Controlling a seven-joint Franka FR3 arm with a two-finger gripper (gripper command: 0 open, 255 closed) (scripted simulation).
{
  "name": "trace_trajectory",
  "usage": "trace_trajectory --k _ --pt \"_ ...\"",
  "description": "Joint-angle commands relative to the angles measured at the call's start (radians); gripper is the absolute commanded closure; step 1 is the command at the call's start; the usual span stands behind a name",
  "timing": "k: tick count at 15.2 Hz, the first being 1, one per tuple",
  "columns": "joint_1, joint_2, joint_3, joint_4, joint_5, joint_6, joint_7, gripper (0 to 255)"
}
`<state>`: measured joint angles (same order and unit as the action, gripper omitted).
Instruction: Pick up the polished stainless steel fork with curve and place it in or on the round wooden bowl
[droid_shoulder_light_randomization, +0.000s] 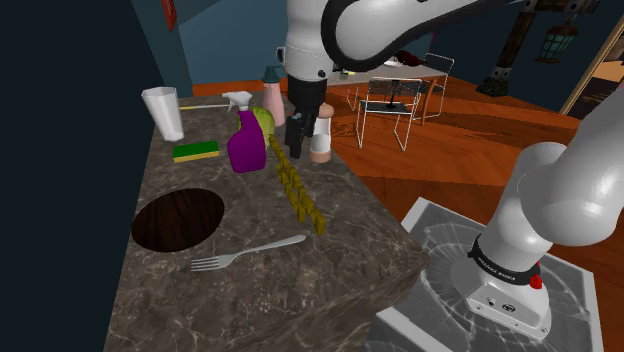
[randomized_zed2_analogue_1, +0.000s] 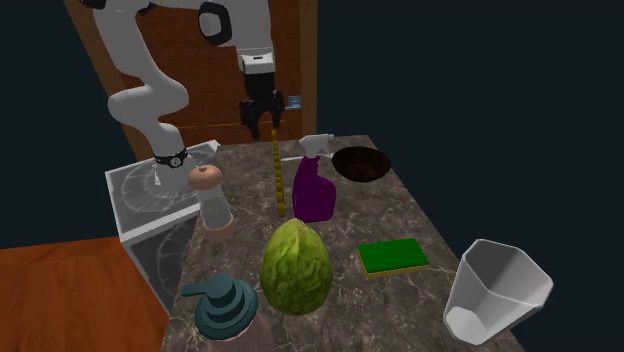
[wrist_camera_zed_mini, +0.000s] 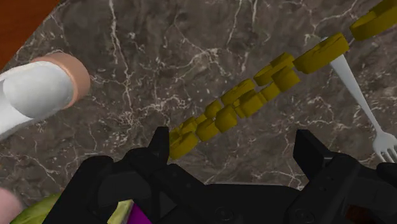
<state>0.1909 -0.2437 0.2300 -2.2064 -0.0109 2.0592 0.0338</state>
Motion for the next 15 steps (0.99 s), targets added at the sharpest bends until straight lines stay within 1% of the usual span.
trace_trajectory --k 1,8,15 --pt "0.017 0.049 0.019 0.013 0.001 0.033 -0.009 0" --pt "0.076 0.228 0.087 0.101 -0.020 0.111 -0.024 0" --pt "0.144 0.407 0.147 0.209 -0.068 0.165 -0.031 0"
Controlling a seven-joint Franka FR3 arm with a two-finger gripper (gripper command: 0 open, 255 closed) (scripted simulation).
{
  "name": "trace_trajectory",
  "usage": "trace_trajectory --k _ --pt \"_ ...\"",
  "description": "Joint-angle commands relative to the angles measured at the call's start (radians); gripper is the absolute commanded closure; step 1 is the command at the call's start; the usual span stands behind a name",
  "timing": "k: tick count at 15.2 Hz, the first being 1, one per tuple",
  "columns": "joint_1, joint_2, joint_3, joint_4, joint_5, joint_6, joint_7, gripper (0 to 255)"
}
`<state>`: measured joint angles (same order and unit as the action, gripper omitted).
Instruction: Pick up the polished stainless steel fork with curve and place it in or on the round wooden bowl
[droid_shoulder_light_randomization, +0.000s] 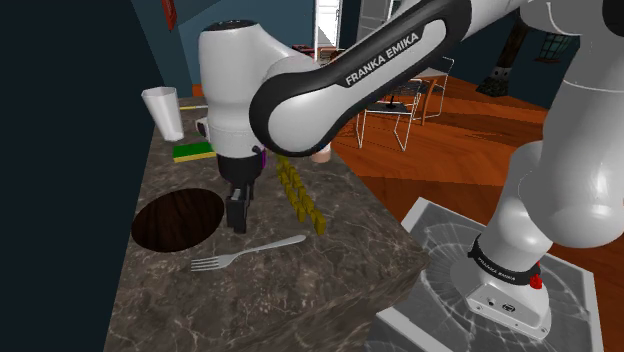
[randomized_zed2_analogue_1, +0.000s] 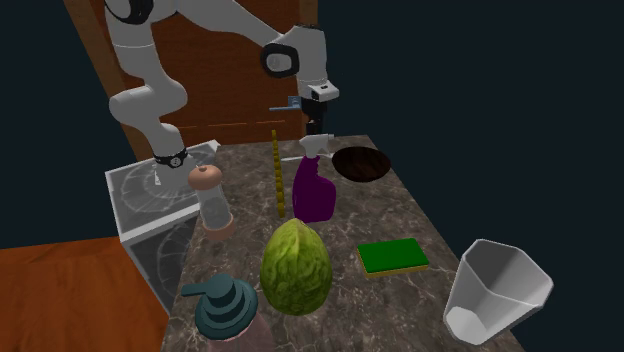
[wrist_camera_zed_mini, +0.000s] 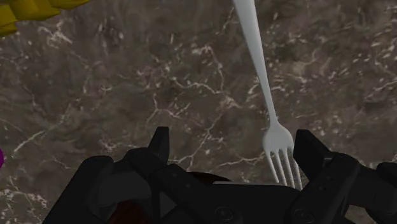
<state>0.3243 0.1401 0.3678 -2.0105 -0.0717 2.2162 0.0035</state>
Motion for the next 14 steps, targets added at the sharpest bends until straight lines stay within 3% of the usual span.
trace_trajectory --k 1,4,14 --pt "0.022 0.049 0.016 0.029 -0.016 0.014 -0.002 0" --pt "0.057 0.125 0.036 0.081 -0.043 0.028 -0.004 0" --pt "0.071 0.191 0.023 0.060 -0.079 0.110 0.018 0"
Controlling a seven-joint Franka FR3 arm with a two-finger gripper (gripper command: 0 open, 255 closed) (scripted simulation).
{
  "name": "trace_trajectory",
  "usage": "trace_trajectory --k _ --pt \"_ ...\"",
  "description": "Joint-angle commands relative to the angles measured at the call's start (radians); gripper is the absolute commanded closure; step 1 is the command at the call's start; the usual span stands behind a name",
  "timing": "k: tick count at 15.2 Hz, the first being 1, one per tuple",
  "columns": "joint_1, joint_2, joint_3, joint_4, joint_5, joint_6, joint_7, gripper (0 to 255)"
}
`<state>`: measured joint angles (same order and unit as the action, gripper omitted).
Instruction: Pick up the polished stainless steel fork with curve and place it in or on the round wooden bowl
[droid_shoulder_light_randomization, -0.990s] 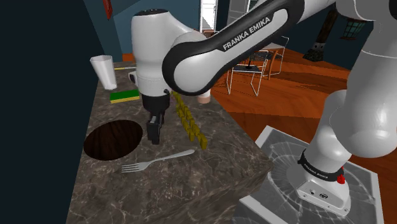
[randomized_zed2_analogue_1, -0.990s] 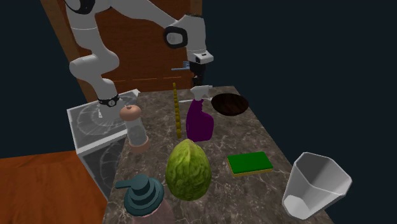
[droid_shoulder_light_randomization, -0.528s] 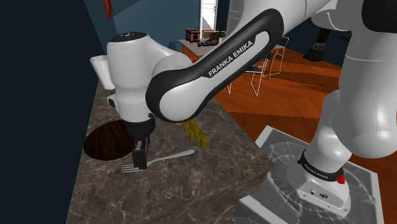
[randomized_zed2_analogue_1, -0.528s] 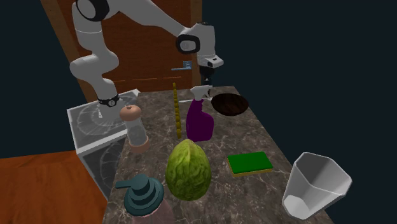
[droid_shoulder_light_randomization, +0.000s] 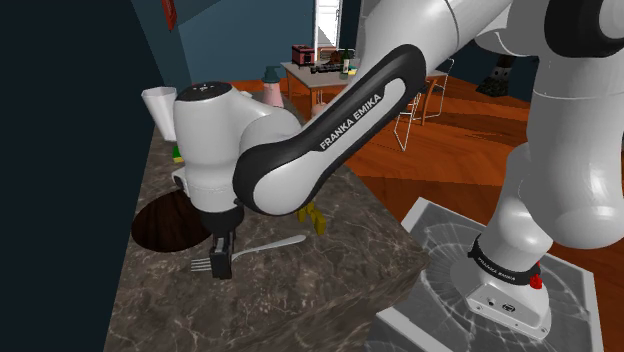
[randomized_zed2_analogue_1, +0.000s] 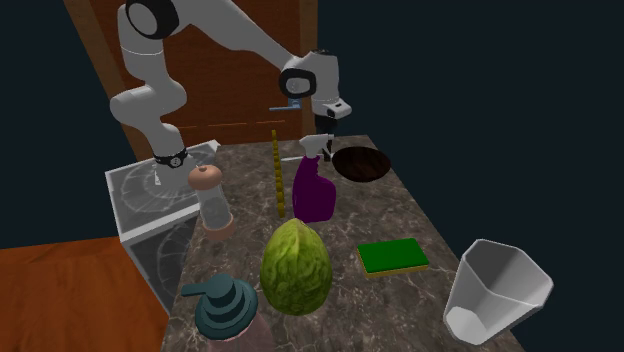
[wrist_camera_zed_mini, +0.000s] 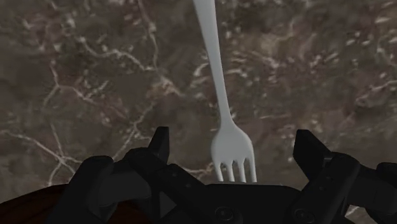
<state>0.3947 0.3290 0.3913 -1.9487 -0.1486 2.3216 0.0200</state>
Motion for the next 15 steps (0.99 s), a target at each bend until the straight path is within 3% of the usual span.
trace_trajectory --k 1,6,7,15 --pt "0.001 0.002 0.000 -0.002 -0.002 0.005 0.002 0" --pt "0.001 0.002 0.000 -0.002 -0.002 0.004 0.002 0" --pt "0.001 0.002 0.000 -0.002 -0.002 0.004 0.002 255" --pt "-0.001 0.002 -0.001 -0.012 -0.002 0.014 0.000 255"
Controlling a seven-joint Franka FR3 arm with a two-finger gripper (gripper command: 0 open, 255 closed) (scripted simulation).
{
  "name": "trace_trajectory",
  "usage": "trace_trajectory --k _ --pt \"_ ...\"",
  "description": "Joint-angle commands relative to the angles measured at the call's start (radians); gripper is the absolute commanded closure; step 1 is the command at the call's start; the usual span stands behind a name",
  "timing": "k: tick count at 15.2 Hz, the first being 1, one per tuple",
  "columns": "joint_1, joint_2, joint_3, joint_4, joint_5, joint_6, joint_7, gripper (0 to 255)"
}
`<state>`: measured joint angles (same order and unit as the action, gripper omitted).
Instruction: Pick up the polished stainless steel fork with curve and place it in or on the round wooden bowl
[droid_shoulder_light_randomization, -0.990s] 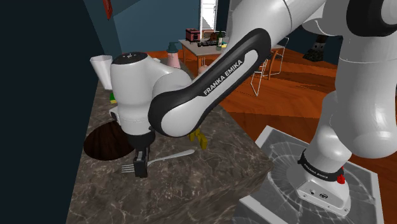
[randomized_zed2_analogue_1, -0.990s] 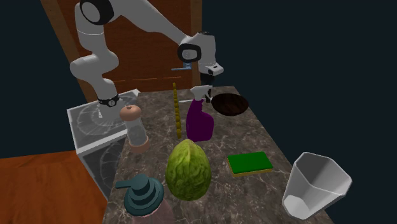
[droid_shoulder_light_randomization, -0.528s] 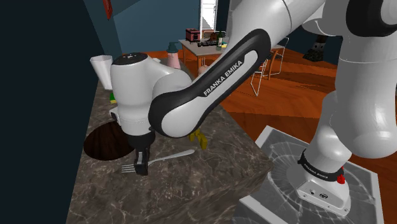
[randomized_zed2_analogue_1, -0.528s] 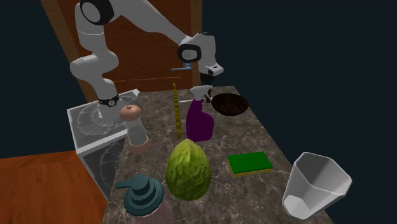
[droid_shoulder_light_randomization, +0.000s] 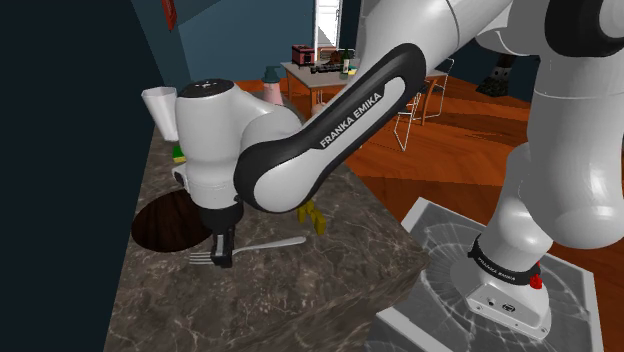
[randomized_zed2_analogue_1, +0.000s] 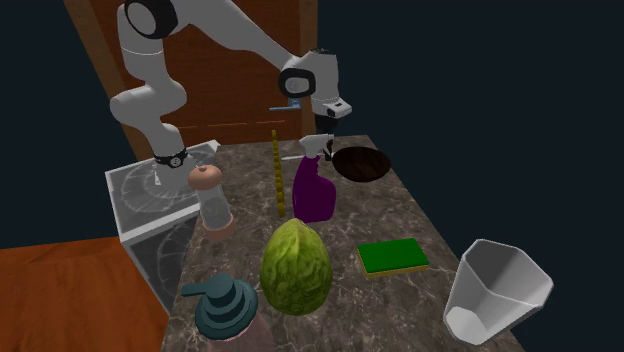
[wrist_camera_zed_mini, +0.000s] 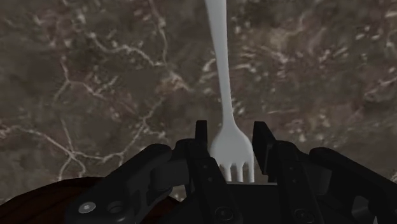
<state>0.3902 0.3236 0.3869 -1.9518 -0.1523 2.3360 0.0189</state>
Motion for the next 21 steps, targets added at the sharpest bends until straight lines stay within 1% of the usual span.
trace_trajectory --k 1,11,21 --pt "0.006 0.008 0.004 0.001 0.002 -0.010 0.003 255" --pt "-0.007 -0.062 0.020 0.051 0.042 -0.124 -0.022 255" --pt "-0.013 -0.114 0.028 0.123 0.071 -0.243 -0.040 255"
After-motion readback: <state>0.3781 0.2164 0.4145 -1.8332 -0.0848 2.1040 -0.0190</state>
